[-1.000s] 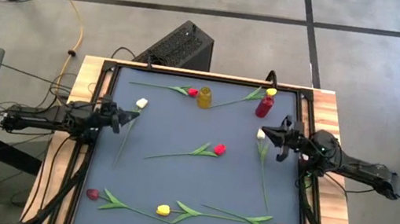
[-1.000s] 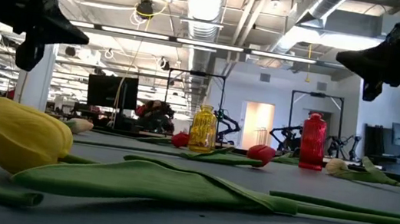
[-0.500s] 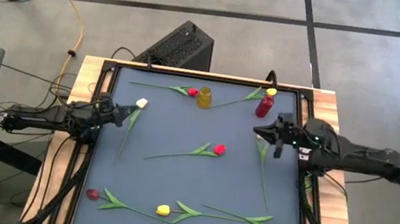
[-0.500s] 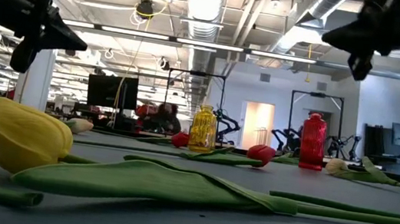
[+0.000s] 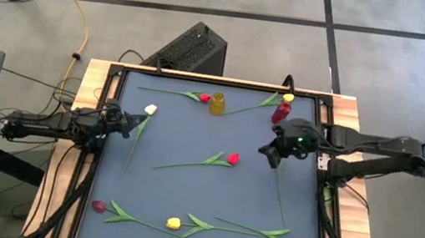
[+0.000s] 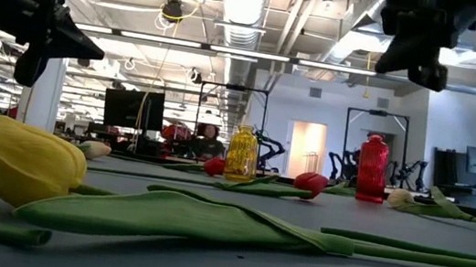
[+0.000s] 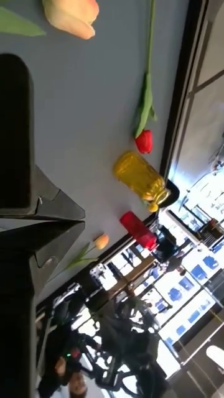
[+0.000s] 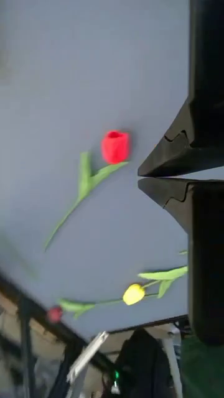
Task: Sort flowers into vase by color
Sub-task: Put the right white flower into the yellow vase
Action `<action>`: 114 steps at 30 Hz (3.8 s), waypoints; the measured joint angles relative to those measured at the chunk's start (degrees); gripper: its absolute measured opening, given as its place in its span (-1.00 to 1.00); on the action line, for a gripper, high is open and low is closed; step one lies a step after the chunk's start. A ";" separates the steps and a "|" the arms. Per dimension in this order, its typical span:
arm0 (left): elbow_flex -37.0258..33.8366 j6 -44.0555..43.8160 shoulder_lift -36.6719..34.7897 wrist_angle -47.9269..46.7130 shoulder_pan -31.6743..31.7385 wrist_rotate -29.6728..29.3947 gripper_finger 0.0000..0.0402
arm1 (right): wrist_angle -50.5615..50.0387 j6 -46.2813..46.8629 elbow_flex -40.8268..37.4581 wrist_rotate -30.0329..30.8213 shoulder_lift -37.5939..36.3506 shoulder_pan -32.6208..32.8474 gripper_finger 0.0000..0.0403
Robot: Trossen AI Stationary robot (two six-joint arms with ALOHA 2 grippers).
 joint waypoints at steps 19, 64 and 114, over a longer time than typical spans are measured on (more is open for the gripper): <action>8.58 21.26 23.23 9.43 0.01 6.58 0.01 | -21.84 22.93 2.68 -5.24 4.56 2.53 -0.07; 15.17 25.93 33.03 8.41 0.02 7.41 0.03 | -12.25 27.58 -9.24 -1.90 27.93 4.98 -0.28; 15.13 6.40 33.00 -3.01 0.00 2.93 0.03 | 37.33 -18.44 16.85 16.55 28.06 -14.17 -0.87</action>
